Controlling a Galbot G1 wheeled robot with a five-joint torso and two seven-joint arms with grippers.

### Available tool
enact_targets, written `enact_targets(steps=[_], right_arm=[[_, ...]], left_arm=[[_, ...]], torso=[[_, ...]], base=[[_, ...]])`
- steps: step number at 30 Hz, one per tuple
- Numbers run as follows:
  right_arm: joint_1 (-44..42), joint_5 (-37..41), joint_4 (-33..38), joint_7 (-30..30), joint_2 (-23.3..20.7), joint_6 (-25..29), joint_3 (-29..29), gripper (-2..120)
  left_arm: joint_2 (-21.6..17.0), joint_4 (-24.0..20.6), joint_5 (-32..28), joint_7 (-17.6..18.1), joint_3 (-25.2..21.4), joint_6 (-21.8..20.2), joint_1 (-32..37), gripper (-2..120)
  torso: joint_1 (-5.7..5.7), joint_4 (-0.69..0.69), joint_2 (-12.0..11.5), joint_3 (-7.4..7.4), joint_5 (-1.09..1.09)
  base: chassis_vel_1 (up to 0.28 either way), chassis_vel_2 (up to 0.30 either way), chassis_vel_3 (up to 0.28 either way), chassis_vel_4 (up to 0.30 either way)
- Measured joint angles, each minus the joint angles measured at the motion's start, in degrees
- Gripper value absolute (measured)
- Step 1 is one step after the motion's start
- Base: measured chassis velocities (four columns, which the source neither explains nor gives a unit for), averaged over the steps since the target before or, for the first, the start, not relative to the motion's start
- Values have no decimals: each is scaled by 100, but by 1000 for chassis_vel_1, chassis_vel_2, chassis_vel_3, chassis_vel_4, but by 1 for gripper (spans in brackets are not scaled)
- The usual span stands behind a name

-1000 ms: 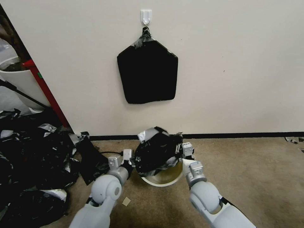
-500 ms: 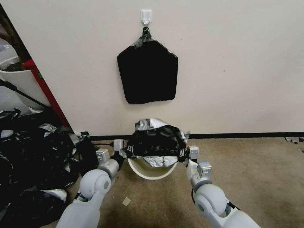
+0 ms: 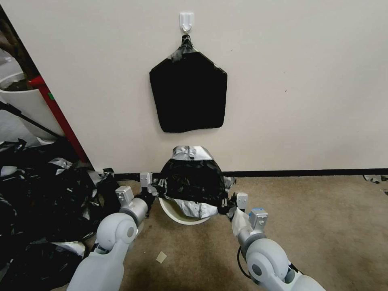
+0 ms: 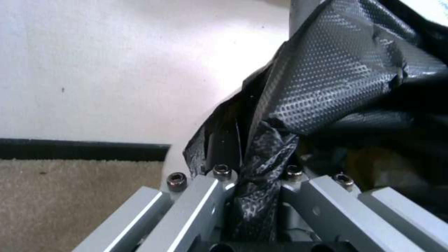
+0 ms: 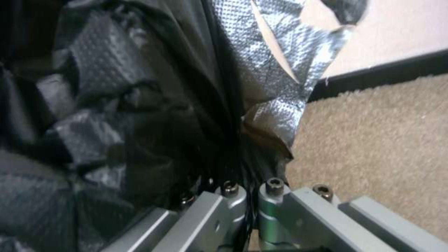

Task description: Place a trash bag onto the trash bin.

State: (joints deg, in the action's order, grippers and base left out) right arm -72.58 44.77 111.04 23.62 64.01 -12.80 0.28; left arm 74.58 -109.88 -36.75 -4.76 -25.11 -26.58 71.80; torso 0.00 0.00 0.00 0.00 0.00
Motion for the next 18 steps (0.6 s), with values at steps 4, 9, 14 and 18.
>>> enact_targets(steps=[4, 9, 14, 18], right_arm=[[136, 111, -73, -199, 3, 62, 132, 0], [249, 41, -74, -372, -9, 183, 335, 0], [234, -409, 37, -771, -43, 610, 426, 0], [118, -1355, 78, -1063, -22, 1148, 380, 0]], left_arm=[[-55, -28, 13, -203, -75, -95, 45, 3], [-167, 23, 291, -593, -131, -115, 73, 3], [-250, 154, 404, -531, -68, 81, 71, 3], [-242, 276, 747, -338, 85, 441, 37, 3]], torso=[[0, 0, 0, 0, 0], [0, 0, 0, 0, 0], [0, 1, 1, 0, 0], [0, 0, 0, 0, 0]], base=[[0, 0, 0, 0], [0, 0, 0, 0], [0, 0, 0, 0], [0, 0, 0, 0]])
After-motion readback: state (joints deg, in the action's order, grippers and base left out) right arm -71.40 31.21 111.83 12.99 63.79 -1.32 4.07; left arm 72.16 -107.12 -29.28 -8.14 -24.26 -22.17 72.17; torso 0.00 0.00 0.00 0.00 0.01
